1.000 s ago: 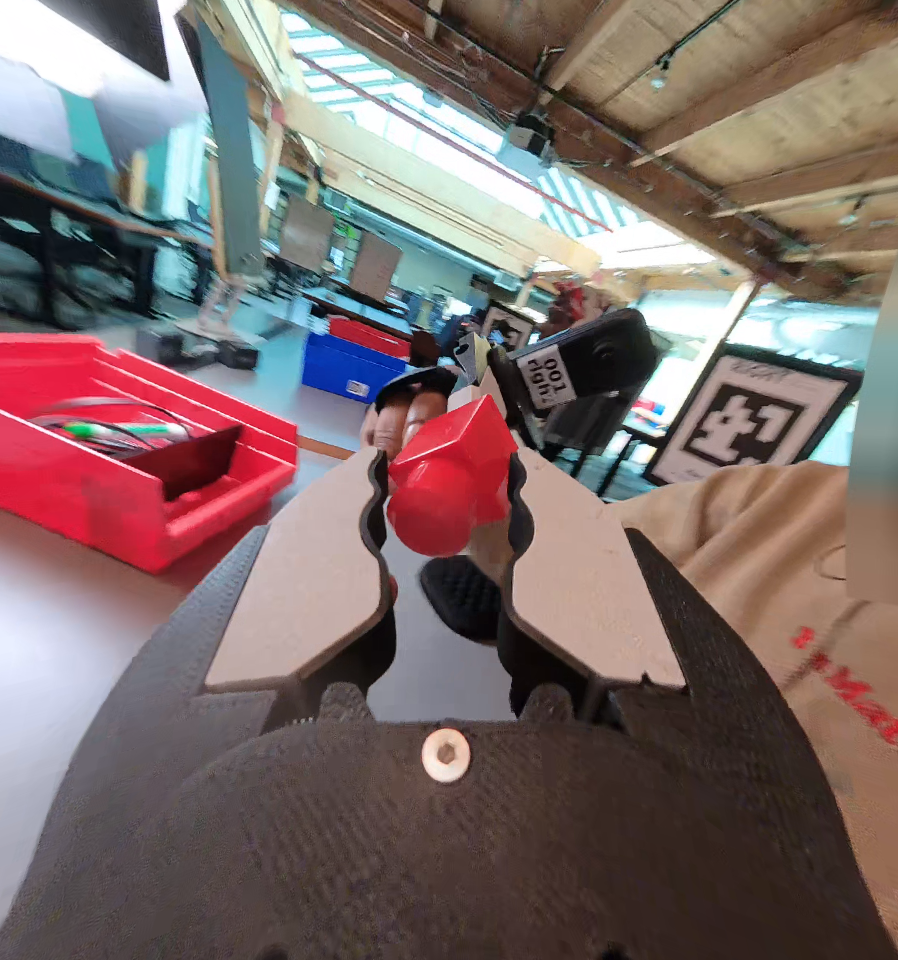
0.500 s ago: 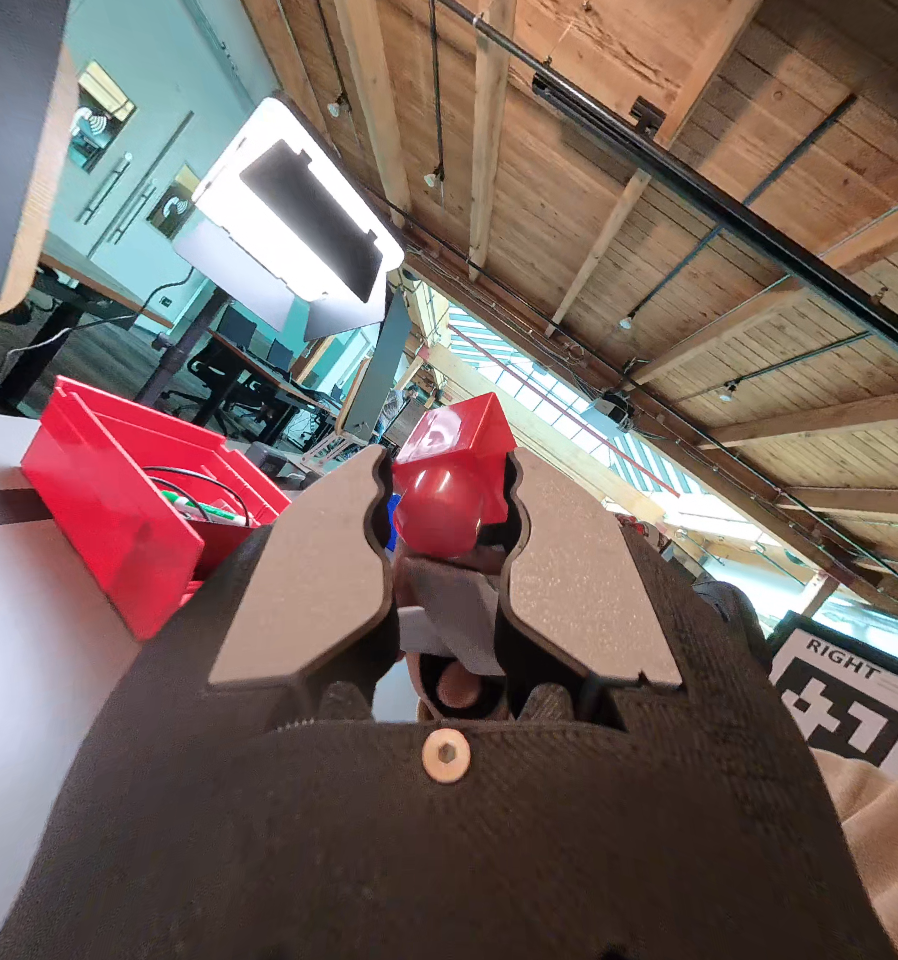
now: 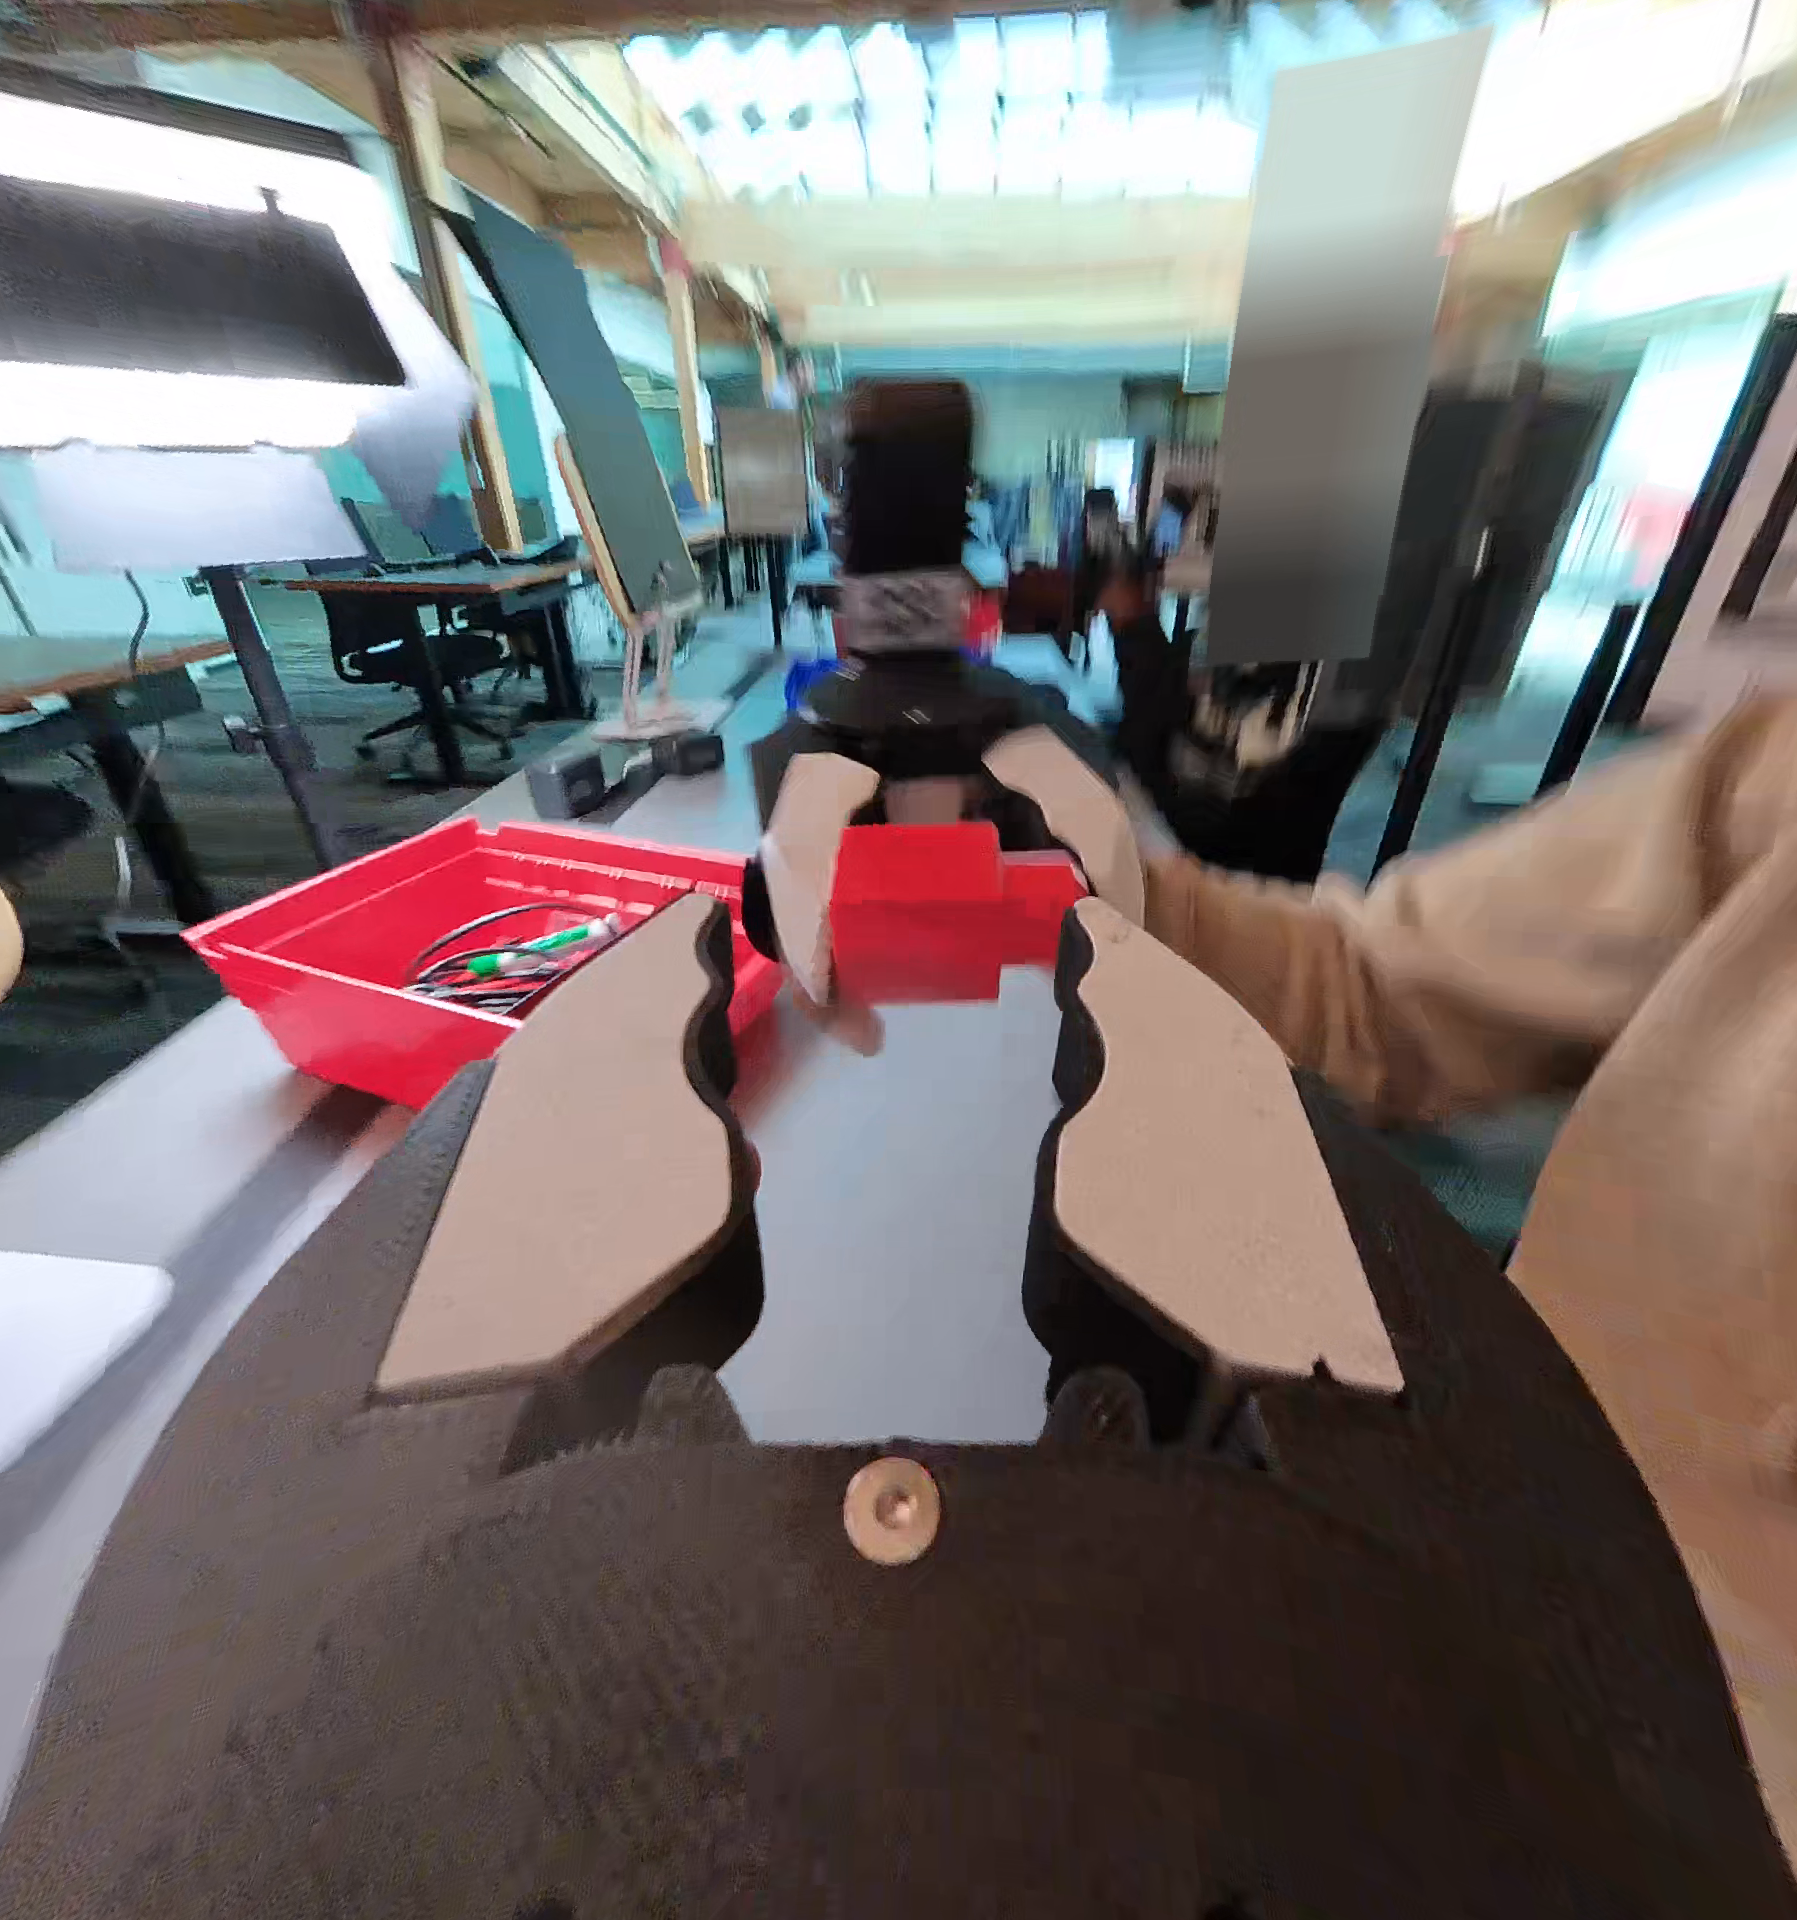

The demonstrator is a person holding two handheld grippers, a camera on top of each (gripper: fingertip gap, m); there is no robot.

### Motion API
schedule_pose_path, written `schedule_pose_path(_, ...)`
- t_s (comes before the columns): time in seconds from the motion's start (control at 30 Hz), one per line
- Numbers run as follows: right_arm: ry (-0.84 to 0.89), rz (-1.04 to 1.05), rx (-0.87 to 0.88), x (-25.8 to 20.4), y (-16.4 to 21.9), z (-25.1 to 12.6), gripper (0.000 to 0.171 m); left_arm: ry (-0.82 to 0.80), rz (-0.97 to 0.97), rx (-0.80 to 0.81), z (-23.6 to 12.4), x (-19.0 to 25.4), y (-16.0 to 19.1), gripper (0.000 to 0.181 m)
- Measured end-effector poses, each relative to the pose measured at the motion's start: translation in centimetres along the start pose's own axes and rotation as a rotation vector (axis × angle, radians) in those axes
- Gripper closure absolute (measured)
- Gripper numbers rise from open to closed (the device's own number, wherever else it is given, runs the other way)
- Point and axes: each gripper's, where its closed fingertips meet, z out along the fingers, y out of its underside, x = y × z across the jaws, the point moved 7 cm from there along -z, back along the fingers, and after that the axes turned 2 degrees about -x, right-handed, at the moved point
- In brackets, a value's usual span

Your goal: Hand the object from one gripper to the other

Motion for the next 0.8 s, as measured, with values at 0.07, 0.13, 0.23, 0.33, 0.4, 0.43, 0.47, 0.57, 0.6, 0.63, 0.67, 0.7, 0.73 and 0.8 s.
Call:
schedule_pose_path(0.07, -0.217, 0.165, 0.012, -0.3, 0.9, 0.2, 0.105, 0.005, 0.215, -0.153, 0.6, 1.7, 0.8, 0.116)
schedule_pose_path(0.13, -0.420, 0.294, -0.021, -0.6, 2.3, 0.6, 0.105, 0.029, 0.374, -0.318, 1.3, 3.2, 2.2, 0.114)
schedule_pose_path(0.23, -0.657, 0.380, -0.043, -1.3, 4.5, 1.6, 0.105, 0.047, 0.488, -0.481, 2.5, 4.2, 4.2, 0.113)
schedule_pose_path(0.33, -0.764, 0.437, -0.128, -1.8, 6.5, 3.1, 0.105, 0.080, 0.559, -0.609, 3.7, 4.7, 6.4, 0.113)
schedule_pose_path(0.4, -0.785, 0.462, -0.167, -2.0, 7.3, 3.9, 0.105, 0.095, 0.605, -0.686, 4.3, 4.9, 7.8, 0.126)
schedule_pose_path(0.43, -0.778, 0.473, -0.174, -1.9, 7.5, 4.1, 0.105, 0.087, 0.631, -0.714, 4.6, 4.8, 8.2, 0.132)
schedule_pose_path(0.47, -0.765, 0.474, -0.178, -1.7, 7.7, 4.2, 0.105, 0.066, 0.656, -0.728, 4.7, 4.5, 8.4, 0.132)
schedule_pose_path(0.57, -0.574, 0.493, -0.028, 0.9, 6.9, 3.6, 0.105, -0.156, 0.657, -0.680, 4.5, 1.9, 7.3, 0.133)
schedule_pose_path(0.6, -0.472, 0.502, 0.052, 2.2, 6.1, 3.1, 0.103, -0.232, 0.609, -0.630, 4.2, 0.9, 6.6, 0.133)
schedule_pose_path(0.63, -0.355, 0.490, 0.136, 3.3, 5.3, 2.5, 0.104, -0.294, 0.536, -0.566, 3.9, -0.1, 6.0, 0.133)
schedule_pose_path(0.67, -0.221, 0.446, 0.217, 4.3, 4.4, 1.7, 0.108, -0.335, 0.444, -0.489, 3.5, -1.0, 5.4, 0.134)
schedule_pose_path(0.7, -0.095, 0.371, 0.278, 4.8, 3.4, 0.7, 0.110, -0.342, 0.338, -0.408, 3.1, -1.7, 4.8, 0.134)
schedule_pose_path(0.73, 0.008, 0.273, 0.297, 4.7, 2.6, -0.1, 0.111, -0.327, 0.225, -0.335, 2.6, -2.2, 4.4, 0.134)
schedule_pose_path(0.8, 0.190, 0.055, 0.209, 3.9, 1.5, -0.8, 0.108, -0.274, -0.022, -0.208, 1.6, -3.3, 3.7, 0.134)
